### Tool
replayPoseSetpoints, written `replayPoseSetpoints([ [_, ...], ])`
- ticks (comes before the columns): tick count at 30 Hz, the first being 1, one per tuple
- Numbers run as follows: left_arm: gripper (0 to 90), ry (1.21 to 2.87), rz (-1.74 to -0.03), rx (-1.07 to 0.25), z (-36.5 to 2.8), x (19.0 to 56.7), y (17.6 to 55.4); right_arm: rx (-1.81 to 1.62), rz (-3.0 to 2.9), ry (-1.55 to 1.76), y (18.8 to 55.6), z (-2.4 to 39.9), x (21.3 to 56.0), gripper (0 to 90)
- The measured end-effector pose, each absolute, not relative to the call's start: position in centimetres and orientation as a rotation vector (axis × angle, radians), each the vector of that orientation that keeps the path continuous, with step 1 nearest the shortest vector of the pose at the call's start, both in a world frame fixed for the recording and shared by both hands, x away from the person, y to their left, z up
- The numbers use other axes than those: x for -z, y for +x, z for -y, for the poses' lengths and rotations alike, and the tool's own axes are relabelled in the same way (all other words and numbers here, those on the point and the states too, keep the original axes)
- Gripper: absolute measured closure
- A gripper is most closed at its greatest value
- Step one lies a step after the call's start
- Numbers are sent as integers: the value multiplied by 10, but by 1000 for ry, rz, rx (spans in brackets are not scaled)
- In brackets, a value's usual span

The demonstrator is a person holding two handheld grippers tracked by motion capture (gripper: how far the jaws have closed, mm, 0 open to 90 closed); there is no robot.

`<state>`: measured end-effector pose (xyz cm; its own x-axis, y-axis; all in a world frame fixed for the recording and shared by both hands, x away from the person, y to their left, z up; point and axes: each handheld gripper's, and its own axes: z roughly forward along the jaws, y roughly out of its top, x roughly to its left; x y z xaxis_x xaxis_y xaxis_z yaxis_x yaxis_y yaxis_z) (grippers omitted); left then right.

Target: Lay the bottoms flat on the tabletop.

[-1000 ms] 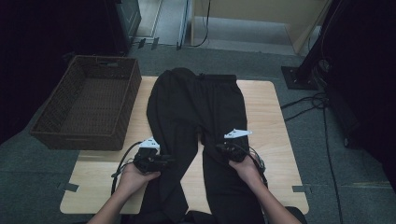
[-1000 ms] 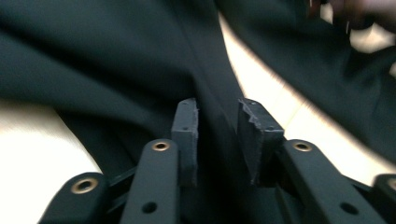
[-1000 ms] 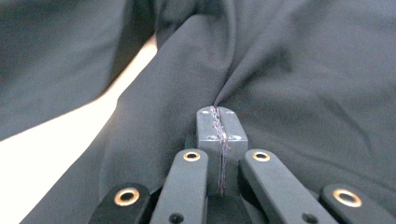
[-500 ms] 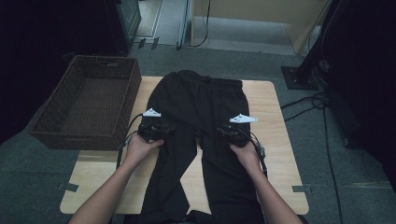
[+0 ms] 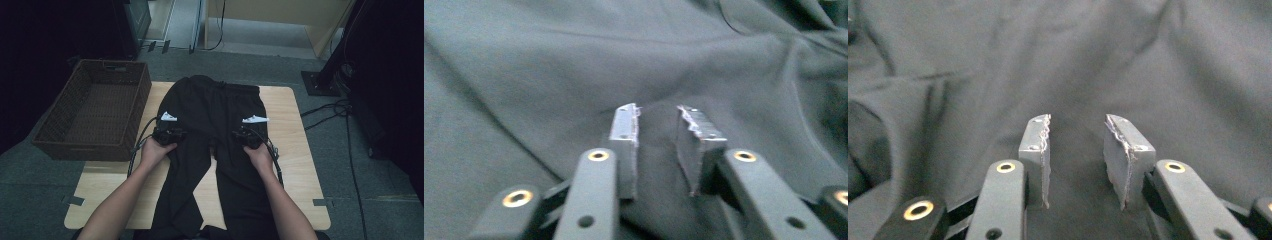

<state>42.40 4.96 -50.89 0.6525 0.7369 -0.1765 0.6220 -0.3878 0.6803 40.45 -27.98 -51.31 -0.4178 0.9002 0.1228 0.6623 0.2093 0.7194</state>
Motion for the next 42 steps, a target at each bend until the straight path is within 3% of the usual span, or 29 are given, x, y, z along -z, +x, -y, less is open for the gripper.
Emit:
replayPoseSetpoints([
  [9, 790, 2101, -985, -98, -47, 513, 382, -1036, -2122, 1391, 382, 296, 520, 674],
  [20, 772, 2163, -885, 56, -38, 511, 319, -1030, -2119, 1401, 339, 315, 520, 704],
  [23, 744, 2140, -868, 55, -41, 504, 318, -1043, -2150, 1432, 329, 319, 517, 730],
  [30, 710, 2096, -942, -109, -61, 487, 347, -1125, -2119, 1412, 341, 310, 504, 721],
  [35, 700, 2083, -1080, -183, -84, 500, 368, -1102, -2136, 1419, 363, 295, 507, 674],
  [42, 687, 2070, -1095, -183, -90, 510, 370, -1041, -2147, 1417, 391, 277, 517, 649],
])
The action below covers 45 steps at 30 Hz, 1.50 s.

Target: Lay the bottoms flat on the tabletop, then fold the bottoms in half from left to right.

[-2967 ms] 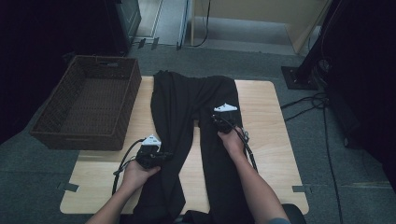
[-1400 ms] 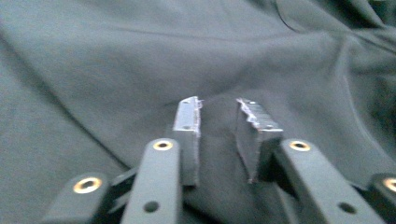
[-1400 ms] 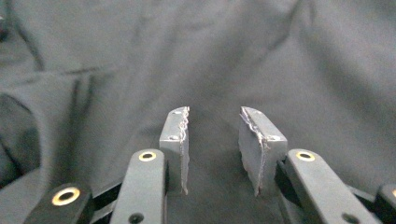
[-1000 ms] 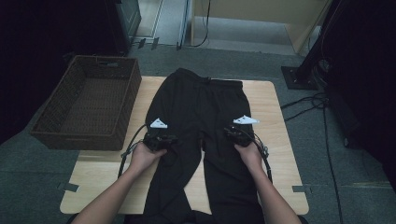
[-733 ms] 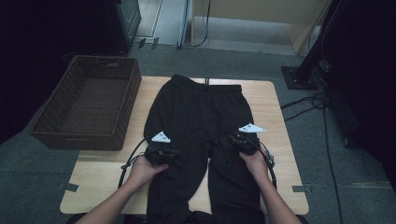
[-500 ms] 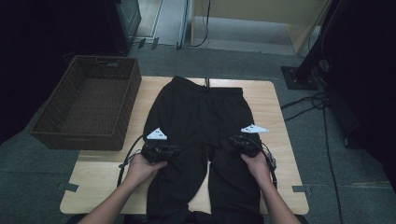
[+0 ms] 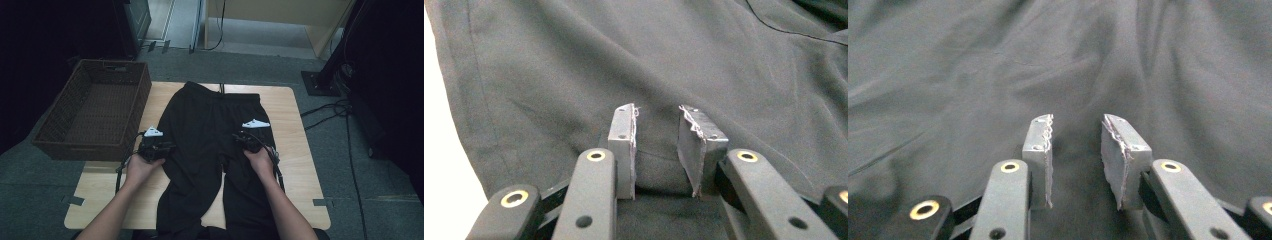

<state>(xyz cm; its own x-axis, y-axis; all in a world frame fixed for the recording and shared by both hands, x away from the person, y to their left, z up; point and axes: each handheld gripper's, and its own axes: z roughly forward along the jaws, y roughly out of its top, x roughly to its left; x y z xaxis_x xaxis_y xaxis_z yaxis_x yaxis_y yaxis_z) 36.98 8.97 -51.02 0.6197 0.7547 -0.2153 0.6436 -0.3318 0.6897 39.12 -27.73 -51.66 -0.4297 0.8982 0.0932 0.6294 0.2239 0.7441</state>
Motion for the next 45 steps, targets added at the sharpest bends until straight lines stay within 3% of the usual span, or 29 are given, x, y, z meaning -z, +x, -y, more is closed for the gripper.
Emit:
replayPoseSetpoints([
  [7, 703, 2072, -1078, -178, -86, 511, 359, -1005, -2125, 1391, 394, 283, 519, 647],
  [19, 692, 2080, -1053, -37, -66, 510, 319, -1022, -2087, 1396, 375, 311, 522, 660],
  [25, 555, 2055, -1061, 47, -66, 508, 312, -1012, -2109, 1371, 363, 308, 521, 559],
  [29, 502, 2035, -1083, 18, -72, 504, 312, -1078, -2124, 1428, 371, 304, 518, 494],
  [40, 416, 2035, -1108, -37, -79, 500, 311, -1099, -2204, 1405, 397, 263, 510, 420],
  [45, 392, 2026, -1119, -58, -84, 500, 309, -1141, -2234, 1398, 411, 244, 509, 440],
])
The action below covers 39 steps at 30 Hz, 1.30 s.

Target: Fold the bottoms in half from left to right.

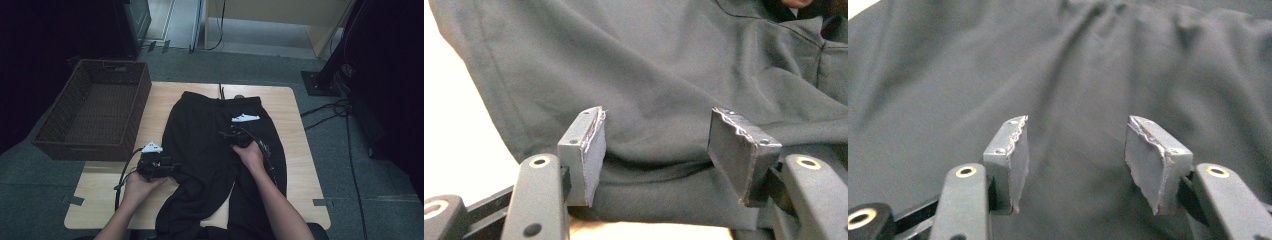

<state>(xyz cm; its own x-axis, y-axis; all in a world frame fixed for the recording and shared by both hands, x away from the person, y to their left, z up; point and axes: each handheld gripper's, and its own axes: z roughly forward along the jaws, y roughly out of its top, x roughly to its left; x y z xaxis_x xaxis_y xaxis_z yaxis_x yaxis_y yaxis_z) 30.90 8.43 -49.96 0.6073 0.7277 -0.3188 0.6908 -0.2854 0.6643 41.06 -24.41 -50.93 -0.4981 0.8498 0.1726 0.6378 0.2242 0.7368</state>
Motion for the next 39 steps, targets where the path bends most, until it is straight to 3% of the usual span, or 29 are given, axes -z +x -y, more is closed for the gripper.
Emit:
replayPoseSetpoints([
  [8, 375, 2012, -1161, -105, -95, 498, 302, -1134, -2314, 1322, 429, 207, 501, 431],
  [12, 378, 1997, -1194, -113, -103, 500, 300, -1147, -2317, 1291, 436, 187, 496, 373],
  [26, 390, 2000, -1241, -141, -111, 506, 299, -1153, -2382, 1207, 456, 124, 499, 318],
  [33, 454, 1993, -1240, -156, -106, 508, 301, -1143, -2397, 1219, 463, 94, 505, 253],
  [39, 584, 2007, -1216, -175, -97, 509, 302, -1067, -2367, 1216, 470, 84, 514, 265],
])
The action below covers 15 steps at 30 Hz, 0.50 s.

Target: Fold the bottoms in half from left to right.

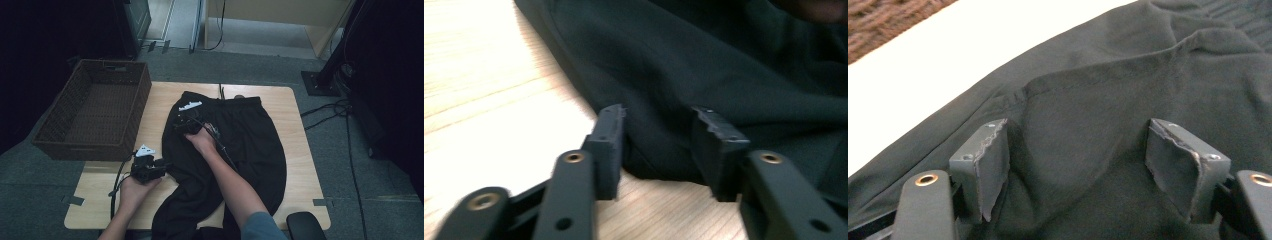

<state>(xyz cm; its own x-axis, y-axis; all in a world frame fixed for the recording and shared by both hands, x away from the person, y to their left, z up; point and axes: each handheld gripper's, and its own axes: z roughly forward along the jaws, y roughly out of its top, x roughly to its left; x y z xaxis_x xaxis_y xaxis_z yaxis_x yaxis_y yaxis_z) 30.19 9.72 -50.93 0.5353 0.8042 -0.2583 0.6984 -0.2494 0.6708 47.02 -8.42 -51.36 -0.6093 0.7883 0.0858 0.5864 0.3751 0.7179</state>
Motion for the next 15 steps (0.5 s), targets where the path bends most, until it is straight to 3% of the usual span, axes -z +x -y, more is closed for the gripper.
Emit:
replayPoseSetpoints([
  [6, 729, 2033, -1181, -167, -89, 510, 303, -1063, -2308, 1173, 465, 86, 519, 314],
  [11, 853, 2035, -1172, -169, -85, 512, 303, -1084, -2276, 1177, 461, 91, 519, 509],
  [15, 878, 2029, -1158, -154, -80, 513, 304, -1103, -2288, 1148, 456, 94, 519, 746],
])
